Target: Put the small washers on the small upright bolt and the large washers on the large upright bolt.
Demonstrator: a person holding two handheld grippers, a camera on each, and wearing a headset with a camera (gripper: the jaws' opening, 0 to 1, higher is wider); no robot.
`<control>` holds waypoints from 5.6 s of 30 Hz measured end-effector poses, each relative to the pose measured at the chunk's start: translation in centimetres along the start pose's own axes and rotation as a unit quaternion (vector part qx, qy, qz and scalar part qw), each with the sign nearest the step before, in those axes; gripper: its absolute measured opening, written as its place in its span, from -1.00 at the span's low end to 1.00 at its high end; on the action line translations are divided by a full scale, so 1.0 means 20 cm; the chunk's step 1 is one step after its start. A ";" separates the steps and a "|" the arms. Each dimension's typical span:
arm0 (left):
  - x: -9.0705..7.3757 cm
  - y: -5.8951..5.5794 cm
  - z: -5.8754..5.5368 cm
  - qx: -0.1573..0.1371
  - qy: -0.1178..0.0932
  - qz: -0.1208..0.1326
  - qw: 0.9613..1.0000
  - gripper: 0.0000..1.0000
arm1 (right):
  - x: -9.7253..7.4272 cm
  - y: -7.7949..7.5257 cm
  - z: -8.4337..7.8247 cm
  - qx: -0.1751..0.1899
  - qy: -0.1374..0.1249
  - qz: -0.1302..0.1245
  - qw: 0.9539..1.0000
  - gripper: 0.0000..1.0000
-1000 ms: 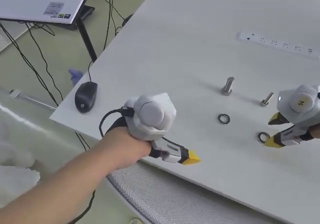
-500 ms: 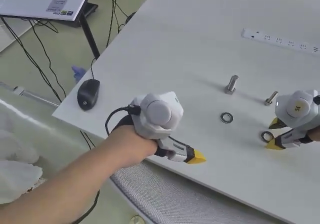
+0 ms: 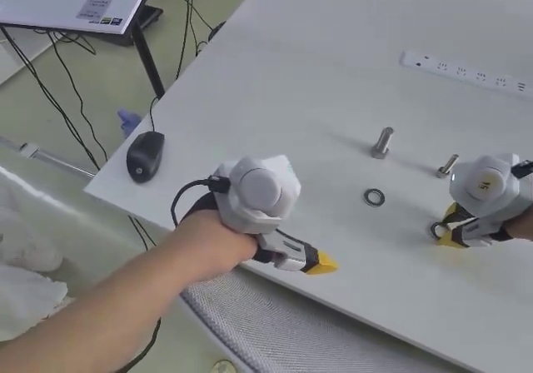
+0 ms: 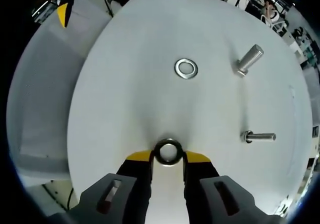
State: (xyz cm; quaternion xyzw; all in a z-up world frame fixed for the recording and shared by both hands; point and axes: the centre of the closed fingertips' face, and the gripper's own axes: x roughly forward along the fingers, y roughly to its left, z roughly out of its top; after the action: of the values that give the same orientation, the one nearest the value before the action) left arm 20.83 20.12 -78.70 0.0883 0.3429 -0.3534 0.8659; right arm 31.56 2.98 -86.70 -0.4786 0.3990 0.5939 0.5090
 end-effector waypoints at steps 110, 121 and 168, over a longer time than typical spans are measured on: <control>0.02 0.30 0.02 0.064 -0.043 -0.076 0.994 0.88 | -0.24 -0.71 0.58 0.162 0.025 -0.060 0.985 -0.58; 0.03 0.28 0.01 0.066 -0.040 -0.089 0.993 0.83 | -0.18 -0.72 0.63 0.153 0.030 -0.058 0.986 -0.57; 0.08 0.30 0.00 0.057 -0.025 -0.110 0.992 0.64 | 0.07 -0.69 0.59 0.152 0.060 -0.043 0.986 -0.57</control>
State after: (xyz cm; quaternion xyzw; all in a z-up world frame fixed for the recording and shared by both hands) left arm 25.64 23.74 -80.33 0.0901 0.3080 -0.4673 0.8238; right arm 43.15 16.94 -85.28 -0.4471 0.4940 0.4739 0.5758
